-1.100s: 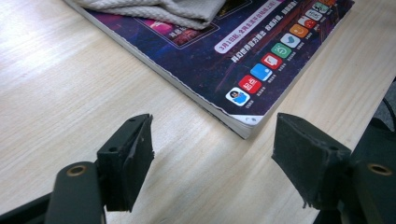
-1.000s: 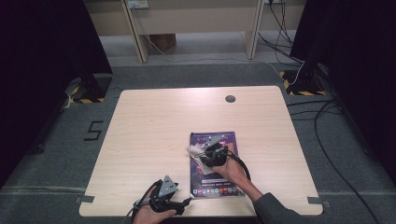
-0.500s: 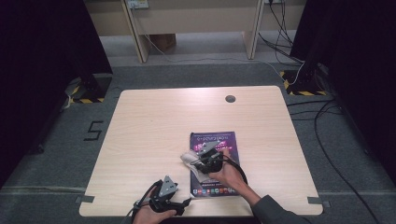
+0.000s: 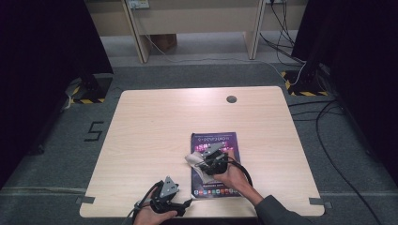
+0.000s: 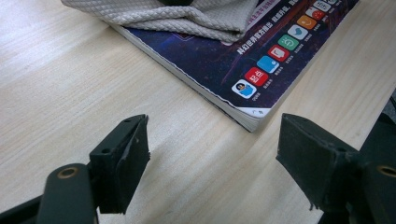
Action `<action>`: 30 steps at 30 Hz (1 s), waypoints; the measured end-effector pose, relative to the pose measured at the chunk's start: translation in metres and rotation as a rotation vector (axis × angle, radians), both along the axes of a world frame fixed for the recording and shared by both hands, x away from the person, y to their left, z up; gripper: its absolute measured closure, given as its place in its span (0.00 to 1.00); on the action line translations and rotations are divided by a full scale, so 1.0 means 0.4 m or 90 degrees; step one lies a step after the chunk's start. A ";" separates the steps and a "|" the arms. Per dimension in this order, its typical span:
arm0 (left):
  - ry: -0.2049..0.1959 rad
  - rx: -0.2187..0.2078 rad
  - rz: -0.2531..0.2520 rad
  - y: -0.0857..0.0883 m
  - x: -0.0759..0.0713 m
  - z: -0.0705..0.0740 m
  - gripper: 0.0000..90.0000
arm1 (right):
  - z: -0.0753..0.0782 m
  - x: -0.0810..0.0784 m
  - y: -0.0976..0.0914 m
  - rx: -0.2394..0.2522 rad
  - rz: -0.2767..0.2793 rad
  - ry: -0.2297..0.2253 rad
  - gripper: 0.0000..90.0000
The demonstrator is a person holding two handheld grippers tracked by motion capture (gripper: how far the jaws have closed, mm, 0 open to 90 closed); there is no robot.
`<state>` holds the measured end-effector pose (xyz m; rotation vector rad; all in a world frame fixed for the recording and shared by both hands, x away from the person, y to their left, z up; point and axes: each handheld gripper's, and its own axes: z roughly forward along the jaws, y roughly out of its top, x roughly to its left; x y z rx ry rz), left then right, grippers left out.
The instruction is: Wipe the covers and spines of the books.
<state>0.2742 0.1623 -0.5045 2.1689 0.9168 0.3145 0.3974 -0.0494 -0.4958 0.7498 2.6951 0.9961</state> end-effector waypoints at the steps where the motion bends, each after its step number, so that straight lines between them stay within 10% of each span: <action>1: 0.001 0.000 -0.001 0.000 0.000 0.000 0.27 | 0.001 -0.001 0.001 -0.002 0.001 -0.001 0.82; 30: -0.004 0.003 0.004 0.002 -0.001 -0.001 0.27 | 0.008 0.060 -0.281 -0.010 -0.186 -0.010 0.80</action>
